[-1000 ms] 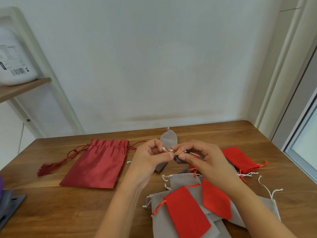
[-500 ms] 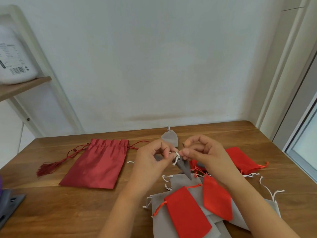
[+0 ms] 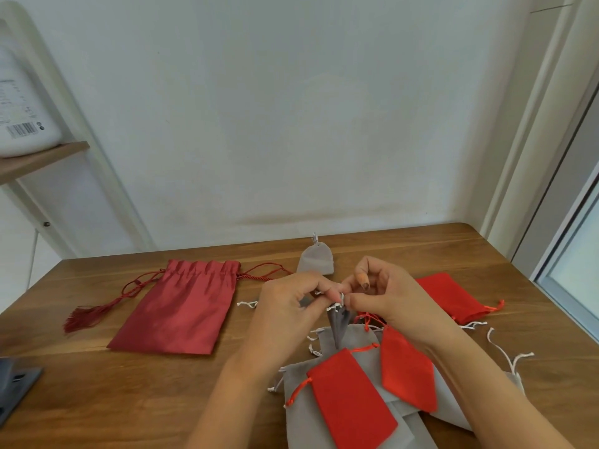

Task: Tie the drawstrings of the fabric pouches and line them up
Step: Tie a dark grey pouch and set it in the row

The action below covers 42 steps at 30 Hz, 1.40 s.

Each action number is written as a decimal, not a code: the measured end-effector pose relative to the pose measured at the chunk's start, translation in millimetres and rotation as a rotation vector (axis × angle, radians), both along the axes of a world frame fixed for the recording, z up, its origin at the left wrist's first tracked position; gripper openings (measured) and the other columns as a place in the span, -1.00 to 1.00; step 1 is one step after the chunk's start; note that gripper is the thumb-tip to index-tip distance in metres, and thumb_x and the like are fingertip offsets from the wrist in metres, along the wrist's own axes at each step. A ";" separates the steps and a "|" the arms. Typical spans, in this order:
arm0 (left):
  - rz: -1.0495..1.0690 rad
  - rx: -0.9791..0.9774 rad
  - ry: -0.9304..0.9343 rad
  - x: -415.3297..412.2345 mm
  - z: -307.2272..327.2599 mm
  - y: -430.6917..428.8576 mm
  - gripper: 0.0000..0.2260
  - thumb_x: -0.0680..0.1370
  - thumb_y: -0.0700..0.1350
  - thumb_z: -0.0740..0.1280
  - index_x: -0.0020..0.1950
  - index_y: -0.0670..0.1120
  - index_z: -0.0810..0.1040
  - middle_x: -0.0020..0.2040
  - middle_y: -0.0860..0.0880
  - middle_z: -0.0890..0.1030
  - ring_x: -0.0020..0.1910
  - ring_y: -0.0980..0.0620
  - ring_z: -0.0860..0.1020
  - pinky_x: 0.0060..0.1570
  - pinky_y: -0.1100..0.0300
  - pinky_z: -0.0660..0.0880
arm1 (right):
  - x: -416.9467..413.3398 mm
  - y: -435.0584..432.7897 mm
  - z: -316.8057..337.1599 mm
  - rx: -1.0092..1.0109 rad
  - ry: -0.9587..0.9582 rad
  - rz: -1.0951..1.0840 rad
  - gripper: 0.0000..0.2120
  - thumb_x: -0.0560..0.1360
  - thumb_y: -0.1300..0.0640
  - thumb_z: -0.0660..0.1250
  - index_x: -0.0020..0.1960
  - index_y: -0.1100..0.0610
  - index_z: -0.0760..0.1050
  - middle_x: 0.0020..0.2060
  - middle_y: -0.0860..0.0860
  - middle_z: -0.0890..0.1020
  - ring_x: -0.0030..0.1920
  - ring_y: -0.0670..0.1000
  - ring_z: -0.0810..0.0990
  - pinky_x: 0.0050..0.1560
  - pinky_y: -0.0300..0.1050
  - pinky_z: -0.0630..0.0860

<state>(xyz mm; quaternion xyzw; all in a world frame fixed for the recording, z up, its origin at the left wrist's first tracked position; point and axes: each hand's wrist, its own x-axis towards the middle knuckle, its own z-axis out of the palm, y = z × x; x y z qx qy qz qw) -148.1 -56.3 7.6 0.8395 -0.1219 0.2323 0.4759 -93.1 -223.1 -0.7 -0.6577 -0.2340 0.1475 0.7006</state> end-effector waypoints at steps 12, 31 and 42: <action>0.113 -0.043 0.004 -0.9 8.9 8.1 -0.69 0.41 -0.27 0.49 -0.26 0.17 0.57 -0.20 0.18 0.67 -0.13 0.22 0.63 -0.07 0.34 0.51 | -5.3 7.9 2.3 -0.008 0.017 0.047 -0.70 0.24 0.40 0.26 -0.31 0.08 0.20 -0.30 0.07 0.57 -0.20 0.05 0.38 -0.16 -0.02 0.40; -0.011 -0.097 0.323 3.4 2.2 3.0 -0.60 0.36 -0.32 0.52 -0.42 -0.05 0.32 -0.39 0.02 0.64 -0.18 0.11 0.68 -0.19 0.14 0.54 | 2.2 3.2 -9.7 -0.270 -0.459 -0.318 -0.63 0.34 0.40 0.35 -0.33 0.03 0.25 -0.34 0.02 0.52 -0.34 -0.07 0.39 -0.32 -0.17 0.35; 0.135 -0.332 0.213 11.5 -2.8 -7.6 -0.63 0.47 -0.39 0.39 -0.34 -0.14 0.24 -0.38 -0.14 0.56 -0.32 0.29 0.58 -0.31 0.46 0.39 | -3.2 3.7 -4.8 -0.249 -0.472 -0.180 -0.63 0.35 0.40 0.34 -0.32 0.06 0.20 -0.32 0.15 0.49 -0.34 0.00 0.34 -0.32 -0.10 0.34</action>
